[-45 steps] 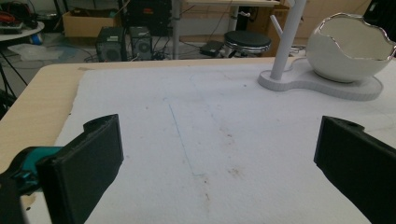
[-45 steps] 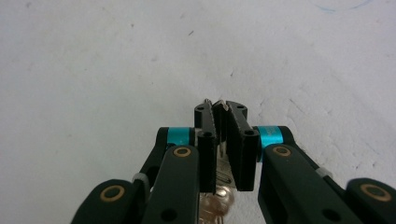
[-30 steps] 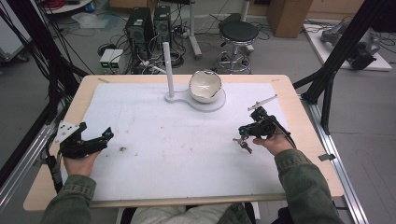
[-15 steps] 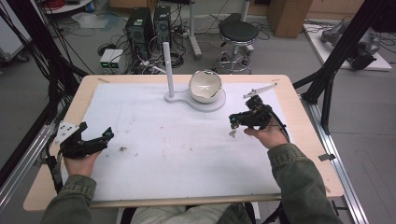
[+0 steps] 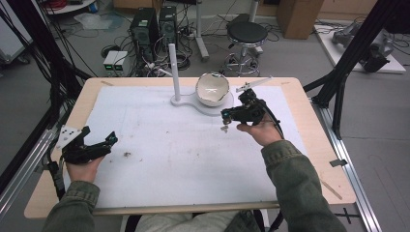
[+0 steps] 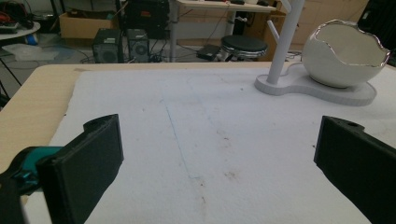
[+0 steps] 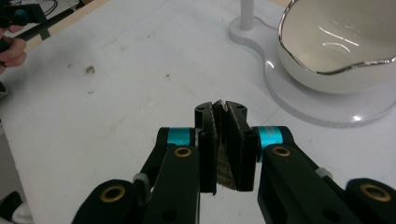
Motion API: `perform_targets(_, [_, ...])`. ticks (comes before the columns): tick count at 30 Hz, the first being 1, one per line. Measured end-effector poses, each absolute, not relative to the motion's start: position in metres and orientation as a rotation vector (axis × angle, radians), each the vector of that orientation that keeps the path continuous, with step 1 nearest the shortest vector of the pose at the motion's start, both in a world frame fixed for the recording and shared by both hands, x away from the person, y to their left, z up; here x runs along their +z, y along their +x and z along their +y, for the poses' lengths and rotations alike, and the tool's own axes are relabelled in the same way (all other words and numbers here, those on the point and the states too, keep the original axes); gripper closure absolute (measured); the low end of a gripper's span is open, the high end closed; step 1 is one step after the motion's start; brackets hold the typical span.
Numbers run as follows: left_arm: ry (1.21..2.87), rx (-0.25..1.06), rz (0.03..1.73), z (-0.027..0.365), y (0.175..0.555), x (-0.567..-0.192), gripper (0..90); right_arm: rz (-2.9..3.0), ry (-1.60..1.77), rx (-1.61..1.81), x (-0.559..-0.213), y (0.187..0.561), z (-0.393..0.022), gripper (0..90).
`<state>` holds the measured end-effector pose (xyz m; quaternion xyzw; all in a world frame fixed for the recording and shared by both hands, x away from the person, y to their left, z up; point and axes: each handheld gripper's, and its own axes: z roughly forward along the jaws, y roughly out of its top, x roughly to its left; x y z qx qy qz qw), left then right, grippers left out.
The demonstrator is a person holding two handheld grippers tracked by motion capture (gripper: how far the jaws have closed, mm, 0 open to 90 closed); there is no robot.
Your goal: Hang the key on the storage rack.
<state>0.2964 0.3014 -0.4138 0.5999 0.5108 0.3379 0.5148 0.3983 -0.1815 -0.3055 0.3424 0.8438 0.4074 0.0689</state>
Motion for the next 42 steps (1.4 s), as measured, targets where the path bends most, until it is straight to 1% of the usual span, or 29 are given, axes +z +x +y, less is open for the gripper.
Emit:
perform_targets(4, [1.442,0.817,1.227,0.301,0.296,-0.414,1.7,2.543,1.021,1.234,-0.302,0.402,-0.174,83.3])
perform_targets(23, [1.442,0.812,1.221,0.302,0.298,-0.415,1.7,2.549,0.946,1.287,-0.253,0.430,-0.126,83.3])
perform_targets(34, [1.442,0.806,1.218,0.302,0.300,-0.416,1.8,2.551,0.969,1.296,-0.241,0.451,-0.103,83.3])
perform_targets(42, [1.446,0.797,1.220,0.303,0.302,-0.417,1.8,2.530,1.000,1.315,-0.232,0.472,-0.094,83.3])
